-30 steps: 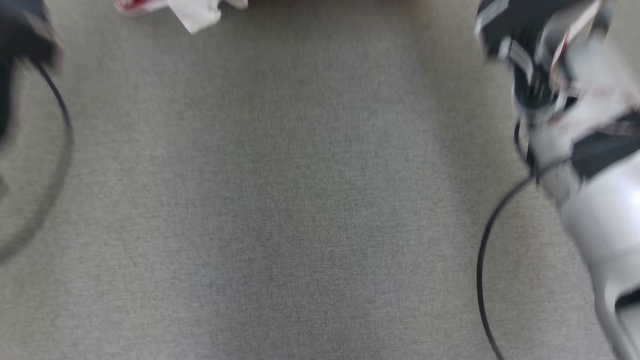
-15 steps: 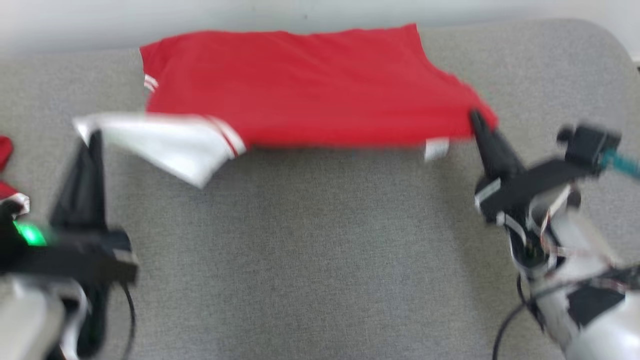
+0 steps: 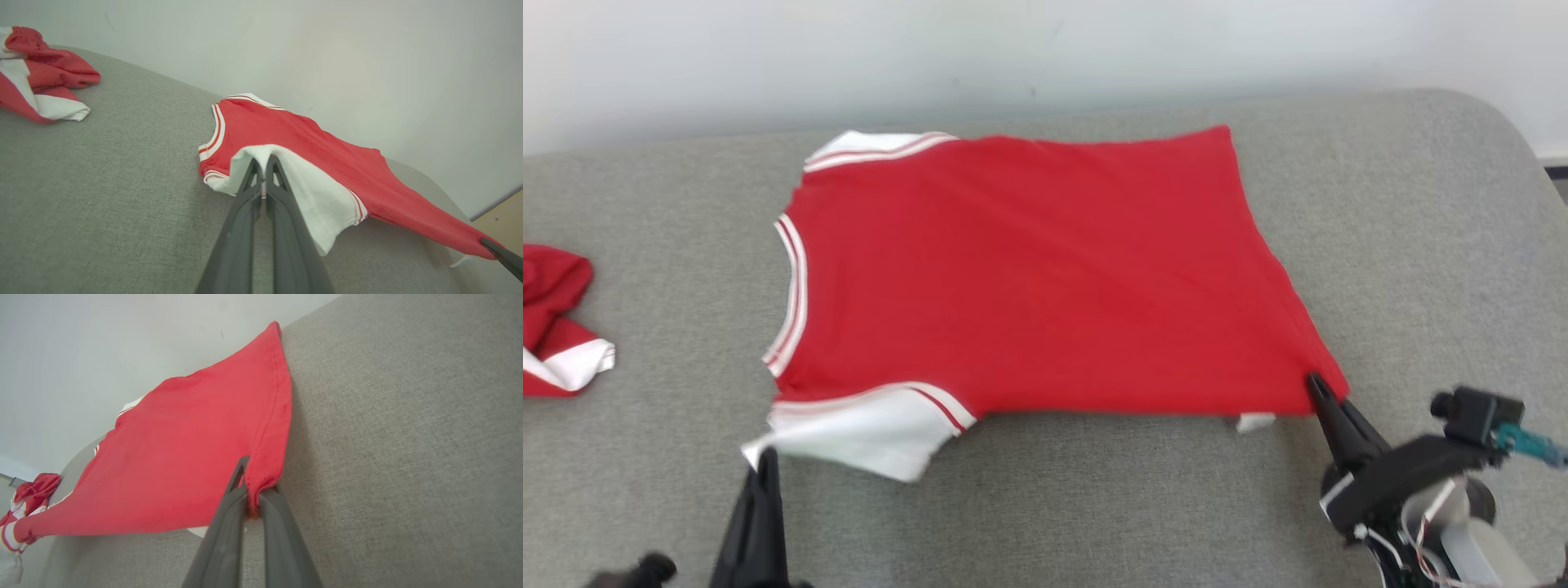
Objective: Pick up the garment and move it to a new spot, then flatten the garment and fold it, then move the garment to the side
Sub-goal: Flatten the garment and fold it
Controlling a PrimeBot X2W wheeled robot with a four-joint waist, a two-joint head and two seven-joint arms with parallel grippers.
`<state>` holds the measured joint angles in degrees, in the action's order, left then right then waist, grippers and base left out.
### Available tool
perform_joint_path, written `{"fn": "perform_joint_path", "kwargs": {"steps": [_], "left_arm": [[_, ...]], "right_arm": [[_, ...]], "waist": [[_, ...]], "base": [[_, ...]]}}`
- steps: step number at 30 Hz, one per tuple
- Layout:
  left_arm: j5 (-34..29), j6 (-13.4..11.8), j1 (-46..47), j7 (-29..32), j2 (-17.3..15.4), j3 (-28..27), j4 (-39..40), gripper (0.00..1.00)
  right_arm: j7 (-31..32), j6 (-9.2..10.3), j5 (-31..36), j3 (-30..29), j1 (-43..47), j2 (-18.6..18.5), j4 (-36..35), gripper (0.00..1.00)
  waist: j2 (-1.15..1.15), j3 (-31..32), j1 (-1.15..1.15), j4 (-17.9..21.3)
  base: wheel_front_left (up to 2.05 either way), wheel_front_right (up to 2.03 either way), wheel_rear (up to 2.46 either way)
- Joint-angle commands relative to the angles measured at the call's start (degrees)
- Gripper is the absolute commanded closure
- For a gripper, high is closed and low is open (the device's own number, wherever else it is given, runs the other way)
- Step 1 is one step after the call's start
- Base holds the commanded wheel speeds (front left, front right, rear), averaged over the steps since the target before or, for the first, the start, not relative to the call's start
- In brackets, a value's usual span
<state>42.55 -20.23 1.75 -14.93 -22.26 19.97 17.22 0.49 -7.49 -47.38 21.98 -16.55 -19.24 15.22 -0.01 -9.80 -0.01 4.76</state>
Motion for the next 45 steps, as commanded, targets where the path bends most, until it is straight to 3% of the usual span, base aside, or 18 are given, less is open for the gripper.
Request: {"fn": "perform_joint_path", "kwargs": {"steps": [1,11,21,28,37,45], "left_arm": [[-1.19,0.64,-2.39,-0.27,0.93,-0.75,-0.56,1.0],[-4.47,5.27,-9.55,-0.27,6.11,-1.17,-3.46,1.0],[-6.65,7.43,-13.03,-0.27,6.47,0.51,-3.34,1.0],[-8.8,8.06,-8.41,0.72,3.55,-0.84,-2.25,1.0],[-11.18,11.35,6.28,7.87,-1.55,-1.01,-0.85,1.0],[-9.35,16.25,18.24,11.54,-4.29,-1.79,-10.07,1.0]], "right_arm": [[0.61,0.0,1.4,-1.31,2.11,0.39,-0.82,1.0],[7.32,0.0,8.43,-9.61,12.29,3.87,-7.5,1.0],[12.53,0.0,15.07,-15.84,15.41,7.22,-12.81,1.0],[14.75,0.0,13.51,-17.26,15.11,9.61,-15.3,1.0],[17.04,0.0,10.36,-17.55,9.71,11.75,-15.14,1.0],[17.65,0.0,9.79,-16.59,-1.05,13.01,-8.85,1.0]], "waist": [[0.01,1.04,0.01,-0.99],[0.01,1.51,0.01,-1.95],[0.01,1.89,0.01,-2.03],[0.01,2.3,0.01,-2.11],[0.01,0.88,0.01,0.24],[0.01,-2.3,0.01,3.66]], "base": [[0.0,0.0,0.0],[0.0,0.0,0.0],[0.0,0.0,0.0],[0.0,0.0,0.0],[0.0,0.0,0.0],[0.0,0.0,0.0]]}}
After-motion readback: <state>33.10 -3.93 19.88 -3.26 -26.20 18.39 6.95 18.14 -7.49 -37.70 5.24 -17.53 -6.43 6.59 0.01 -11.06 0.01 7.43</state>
